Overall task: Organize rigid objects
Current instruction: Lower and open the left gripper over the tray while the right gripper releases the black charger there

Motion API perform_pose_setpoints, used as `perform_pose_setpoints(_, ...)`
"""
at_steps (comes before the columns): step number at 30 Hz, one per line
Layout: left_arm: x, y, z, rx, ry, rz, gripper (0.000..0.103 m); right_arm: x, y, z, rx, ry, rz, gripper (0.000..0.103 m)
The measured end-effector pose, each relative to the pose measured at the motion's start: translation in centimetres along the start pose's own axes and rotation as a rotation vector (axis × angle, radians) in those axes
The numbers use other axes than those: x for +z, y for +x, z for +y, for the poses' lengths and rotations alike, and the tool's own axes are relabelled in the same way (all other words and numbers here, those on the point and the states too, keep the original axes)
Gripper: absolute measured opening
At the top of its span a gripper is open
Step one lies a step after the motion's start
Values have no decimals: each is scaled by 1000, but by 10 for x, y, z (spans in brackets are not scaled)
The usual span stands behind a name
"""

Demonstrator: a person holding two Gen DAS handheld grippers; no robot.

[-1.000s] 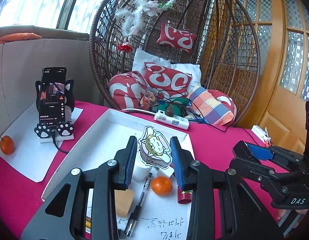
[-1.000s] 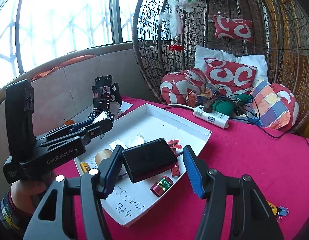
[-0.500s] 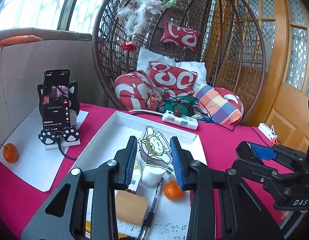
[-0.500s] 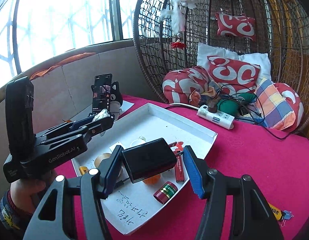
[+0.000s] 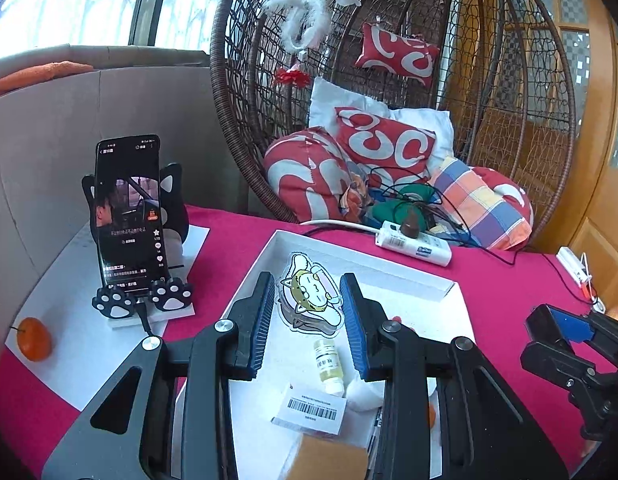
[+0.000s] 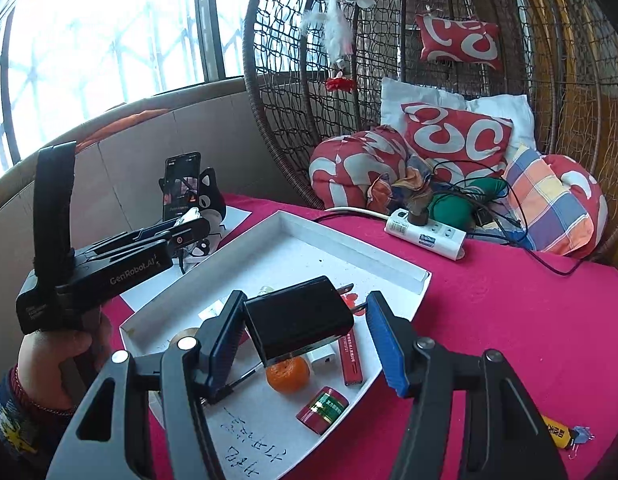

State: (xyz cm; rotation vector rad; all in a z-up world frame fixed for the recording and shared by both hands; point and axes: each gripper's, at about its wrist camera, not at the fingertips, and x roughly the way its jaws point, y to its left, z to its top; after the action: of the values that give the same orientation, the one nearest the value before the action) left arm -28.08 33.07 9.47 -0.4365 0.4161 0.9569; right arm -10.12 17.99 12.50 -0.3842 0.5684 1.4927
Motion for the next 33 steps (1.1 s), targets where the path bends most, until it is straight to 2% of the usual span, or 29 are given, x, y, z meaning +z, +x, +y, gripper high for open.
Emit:
perform_pose_setpoints(6,-2,23,-7,25,27,50,33,1,34,-8,-30,47,47,61)
perform_pose_setpoints(13,-10,32,-12,34,43,68,33,3,63,-17,-47,116,85,61)
perform_pose_setpoints(23,-13,47,-9,46,42,108,33,-5,83,-8,-53,115,123,62)
perform_pose_setpoints(30,-13,48,-8,58,34,119,33,-5,80,-3,-50,110,97,62)
perform_pose_setpoints(31,-12,48,-9,58,30,119,35,-4,77,-1,-45,103,89,62)
perform_pose_setpoints(33,-12,45,-6,65,15,117,55,-3,73,3,-39,90,72,74)
